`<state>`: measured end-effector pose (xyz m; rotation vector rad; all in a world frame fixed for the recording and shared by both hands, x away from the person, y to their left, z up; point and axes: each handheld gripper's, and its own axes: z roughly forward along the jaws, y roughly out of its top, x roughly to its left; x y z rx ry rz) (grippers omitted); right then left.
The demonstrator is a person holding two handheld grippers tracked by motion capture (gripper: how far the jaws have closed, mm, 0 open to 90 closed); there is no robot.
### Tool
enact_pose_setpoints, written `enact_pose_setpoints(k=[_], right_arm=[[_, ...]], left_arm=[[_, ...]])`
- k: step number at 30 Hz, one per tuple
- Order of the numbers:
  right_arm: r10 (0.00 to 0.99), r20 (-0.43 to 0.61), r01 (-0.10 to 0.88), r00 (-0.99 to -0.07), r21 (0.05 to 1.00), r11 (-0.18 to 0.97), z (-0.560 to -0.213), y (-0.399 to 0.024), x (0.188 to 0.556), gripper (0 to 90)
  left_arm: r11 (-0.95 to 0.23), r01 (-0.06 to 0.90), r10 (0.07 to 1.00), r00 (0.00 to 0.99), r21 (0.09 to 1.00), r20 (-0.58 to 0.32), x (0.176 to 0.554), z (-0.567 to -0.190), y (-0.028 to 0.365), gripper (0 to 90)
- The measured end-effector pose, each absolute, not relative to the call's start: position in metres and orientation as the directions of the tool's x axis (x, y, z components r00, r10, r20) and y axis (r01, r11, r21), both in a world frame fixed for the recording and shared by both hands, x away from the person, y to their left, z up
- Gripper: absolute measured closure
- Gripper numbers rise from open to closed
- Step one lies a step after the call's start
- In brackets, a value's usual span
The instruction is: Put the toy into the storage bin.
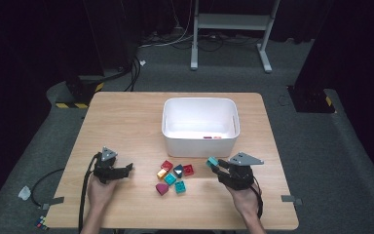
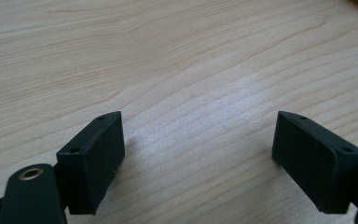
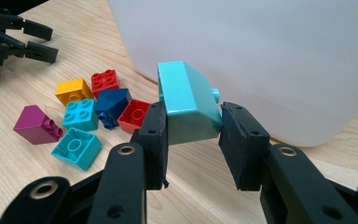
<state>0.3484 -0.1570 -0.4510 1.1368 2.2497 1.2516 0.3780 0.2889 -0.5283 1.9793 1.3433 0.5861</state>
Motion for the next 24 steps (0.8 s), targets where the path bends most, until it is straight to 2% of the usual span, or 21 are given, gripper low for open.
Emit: enact_pose_setpoints(k=[24], right_arm=[[0.737, 0.110, 0.454, -0.667, 0.844, 0.285, -0.408, -0.165, 0.353, 62.9]], left_arm=[[-0.249, 0.630, 0.929, 0.370, 0.736, -0.003, 0.378, -0.528, 0.289, 17.1]])
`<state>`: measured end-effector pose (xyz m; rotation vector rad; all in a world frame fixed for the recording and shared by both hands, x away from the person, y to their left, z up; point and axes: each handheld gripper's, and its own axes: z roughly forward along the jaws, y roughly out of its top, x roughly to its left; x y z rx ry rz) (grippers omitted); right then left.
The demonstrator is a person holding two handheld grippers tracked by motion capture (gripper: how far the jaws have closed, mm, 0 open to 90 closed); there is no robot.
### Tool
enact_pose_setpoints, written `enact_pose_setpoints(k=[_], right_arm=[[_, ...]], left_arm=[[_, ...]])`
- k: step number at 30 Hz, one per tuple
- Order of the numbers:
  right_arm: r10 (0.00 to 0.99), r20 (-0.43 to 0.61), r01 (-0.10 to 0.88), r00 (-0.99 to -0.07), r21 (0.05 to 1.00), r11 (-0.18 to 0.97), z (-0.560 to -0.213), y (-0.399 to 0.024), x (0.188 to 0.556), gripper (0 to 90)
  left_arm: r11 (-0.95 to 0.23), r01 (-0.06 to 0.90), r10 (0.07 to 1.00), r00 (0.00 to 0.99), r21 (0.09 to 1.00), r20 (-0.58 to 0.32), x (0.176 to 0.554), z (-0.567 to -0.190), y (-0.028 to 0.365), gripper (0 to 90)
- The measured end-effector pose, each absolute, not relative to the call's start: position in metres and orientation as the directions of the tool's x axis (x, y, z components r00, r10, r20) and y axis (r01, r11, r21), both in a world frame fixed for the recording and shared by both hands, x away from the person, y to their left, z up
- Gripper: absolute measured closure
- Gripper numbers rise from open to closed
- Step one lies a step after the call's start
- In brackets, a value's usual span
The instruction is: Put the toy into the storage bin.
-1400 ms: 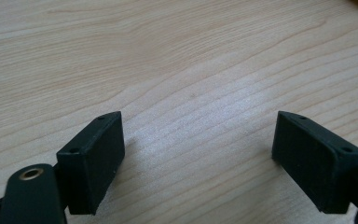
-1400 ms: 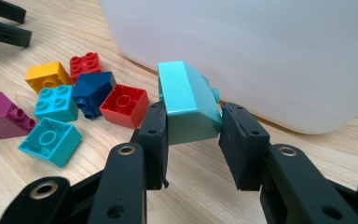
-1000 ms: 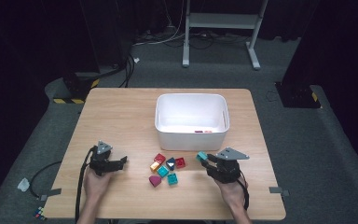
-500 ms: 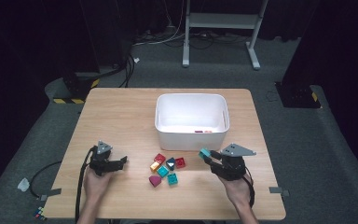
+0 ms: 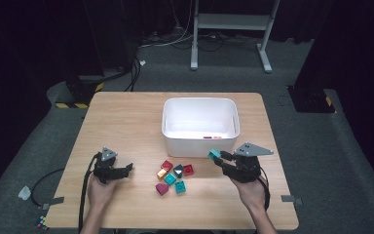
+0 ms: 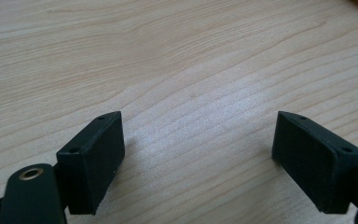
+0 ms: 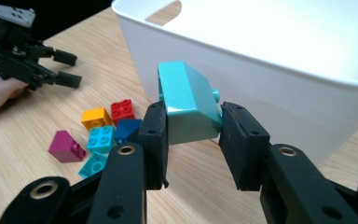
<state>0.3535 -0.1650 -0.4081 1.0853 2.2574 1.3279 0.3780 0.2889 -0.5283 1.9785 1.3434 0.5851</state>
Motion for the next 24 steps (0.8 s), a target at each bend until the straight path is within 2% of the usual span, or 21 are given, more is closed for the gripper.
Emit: enact_pose_setpoints(k=[24], right_arm=[[0.710, 0.138, 0.441, -0.691, 0.859, 0.261, -0.365, -0.163, 0.377, 62.9]], left_arm=[[-0.249, 0.630, 0.929, 0.370, 0.735, -0.003, 0.378, -0.528, 0.289, 17.1]])
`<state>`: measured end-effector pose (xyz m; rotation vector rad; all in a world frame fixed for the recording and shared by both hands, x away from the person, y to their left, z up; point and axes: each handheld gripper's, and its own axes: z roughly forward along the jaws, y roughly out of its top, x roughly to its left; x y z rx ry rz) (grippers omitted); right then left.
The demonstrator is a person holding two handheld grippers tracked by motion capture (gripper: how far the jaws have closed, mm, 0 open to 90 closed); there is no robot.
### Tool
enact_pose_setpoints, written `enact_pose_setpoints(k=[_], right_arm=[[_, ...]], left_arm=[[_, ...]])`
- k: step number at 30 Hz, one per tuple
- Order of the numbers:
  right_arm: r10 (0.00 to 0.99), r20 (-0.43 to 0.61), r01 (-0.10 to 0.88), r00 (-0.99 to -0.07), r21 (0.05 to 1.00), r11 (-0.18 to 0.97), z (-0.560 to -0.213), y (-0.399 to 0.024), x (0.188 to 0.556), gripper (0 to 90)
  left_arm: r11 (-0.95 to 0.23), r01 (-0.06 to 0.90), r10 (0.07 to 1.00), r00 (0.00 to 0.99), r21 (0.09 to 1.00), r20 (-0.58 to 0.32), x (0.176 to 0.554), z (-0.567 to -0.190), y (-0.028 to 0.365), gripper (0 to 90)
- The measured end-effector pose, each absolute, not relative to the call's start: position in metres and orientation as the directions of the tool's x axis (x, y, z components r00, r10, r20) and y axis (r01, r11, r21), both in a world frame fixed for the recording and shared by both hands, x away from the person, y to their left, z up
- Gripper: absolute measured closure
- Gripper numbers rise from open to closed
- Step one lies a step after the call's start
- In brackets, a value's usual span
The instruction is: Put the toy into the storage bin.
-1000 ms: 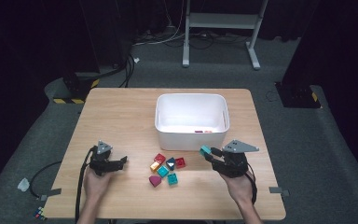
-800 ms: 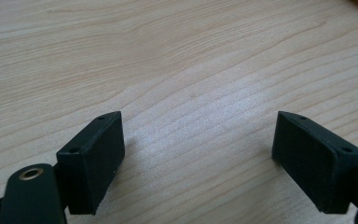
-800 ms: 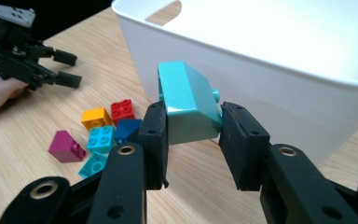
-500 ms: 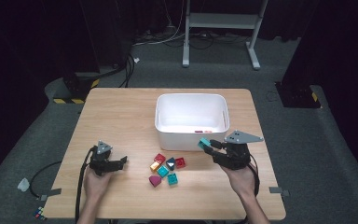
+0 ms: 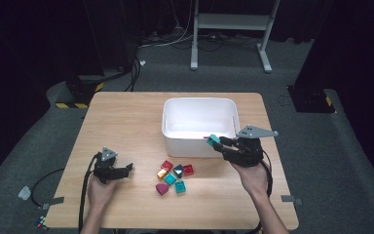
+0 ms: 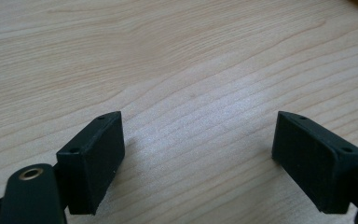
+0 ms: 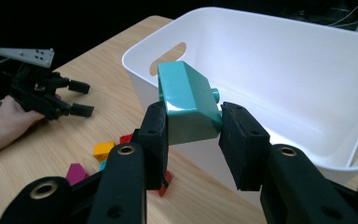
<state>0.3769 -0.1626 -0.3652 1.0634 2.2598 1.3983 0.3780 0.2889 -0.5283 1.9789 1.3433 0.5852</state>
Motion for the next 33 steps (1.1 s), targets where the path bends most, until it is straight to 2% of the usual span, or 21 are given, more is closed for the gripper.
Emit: enact_pose_setpoints(k=[14, 33], right_arm=[[0.721, 0.166, 0.463, -0.673, 0.855, 0.235, -0.351, -0.155, 0.407, 62.8], [0.762, 0.144, 0.483, -0.631, 0.842, 0.241, -0.343, -0.139, 0.448, 62.8]], left_arm=[[-0.247, 0.630, 0.929, 0.369, 0.736, -0.005, 0.378, -0.528, 0.289, 17.1], [-0.246, 0.630, 0.929, 0.369, 0.736, -0.005, 0.378, -0.528, 0.289, 17.1]])
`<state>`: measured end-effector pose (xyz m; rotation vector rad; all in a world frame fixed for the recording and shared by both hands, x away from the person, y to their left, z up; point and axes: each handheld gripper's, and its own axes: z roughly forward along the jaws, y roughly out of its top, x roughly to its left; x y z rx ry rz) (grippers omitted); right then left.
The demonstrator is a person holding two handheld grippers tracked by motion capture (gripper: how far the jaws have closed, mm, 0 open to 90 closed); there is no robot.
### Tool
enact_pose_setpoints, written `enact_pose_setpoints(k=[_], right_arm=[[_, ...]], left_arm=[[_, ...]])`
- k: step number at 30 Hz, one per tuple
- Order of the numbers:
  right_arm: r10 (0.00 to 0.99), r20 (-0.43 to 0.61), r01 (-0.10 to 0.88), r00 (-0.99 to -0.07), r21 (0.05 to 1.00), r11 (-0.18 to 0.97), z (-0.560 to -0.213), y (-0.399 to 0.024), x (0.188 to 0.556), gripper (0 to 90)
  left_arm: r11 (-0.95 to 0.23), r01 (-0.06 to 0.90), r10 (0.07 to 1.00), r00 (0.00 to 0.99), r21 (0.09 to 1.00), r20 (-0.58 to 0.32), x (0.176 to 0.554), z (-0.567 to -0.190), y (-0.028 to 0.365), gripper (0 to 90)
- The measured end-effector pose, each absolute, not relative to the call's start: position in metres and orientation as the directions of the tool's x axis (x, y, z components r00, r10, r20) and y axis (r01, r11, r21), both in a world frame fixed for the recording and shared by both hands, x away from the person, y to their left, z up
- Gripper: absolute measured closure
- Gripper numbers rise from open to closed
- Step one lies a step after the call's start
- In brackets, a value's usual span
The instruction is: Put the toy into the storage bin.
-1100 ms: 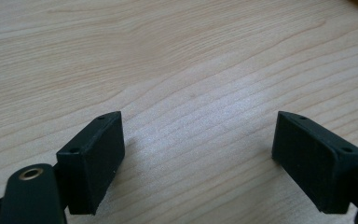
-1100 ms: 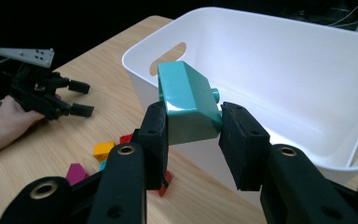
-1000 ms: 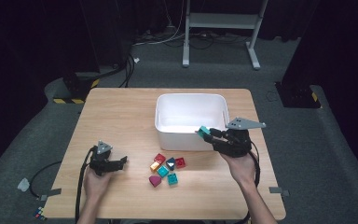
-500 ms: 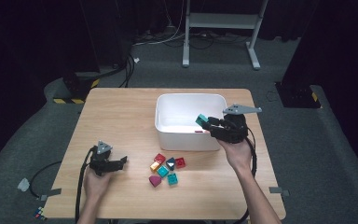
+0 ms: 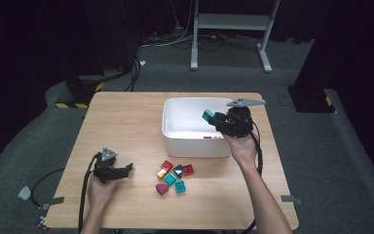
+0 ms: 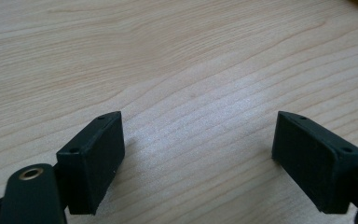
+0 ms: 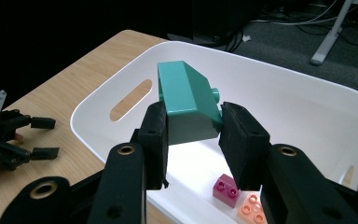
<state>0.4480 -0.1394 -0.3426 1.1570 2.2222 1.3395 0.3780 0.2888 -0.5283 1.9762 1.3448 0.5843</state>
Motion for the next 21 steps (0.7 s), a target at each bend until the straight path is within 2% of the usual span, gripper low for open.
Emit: enact_pose_setpoints(k=[21], right_arm=[[0.792, 0.109, 0.518, -0.601, 0.808, 0.282, -0.358, -0.116, 0.485, 62.7]], left_arm=[[-0.247, 0.630, 0.929, 0.369, 0.736, -0.005, 0.378, -0.528, 0.289, 17.1]])
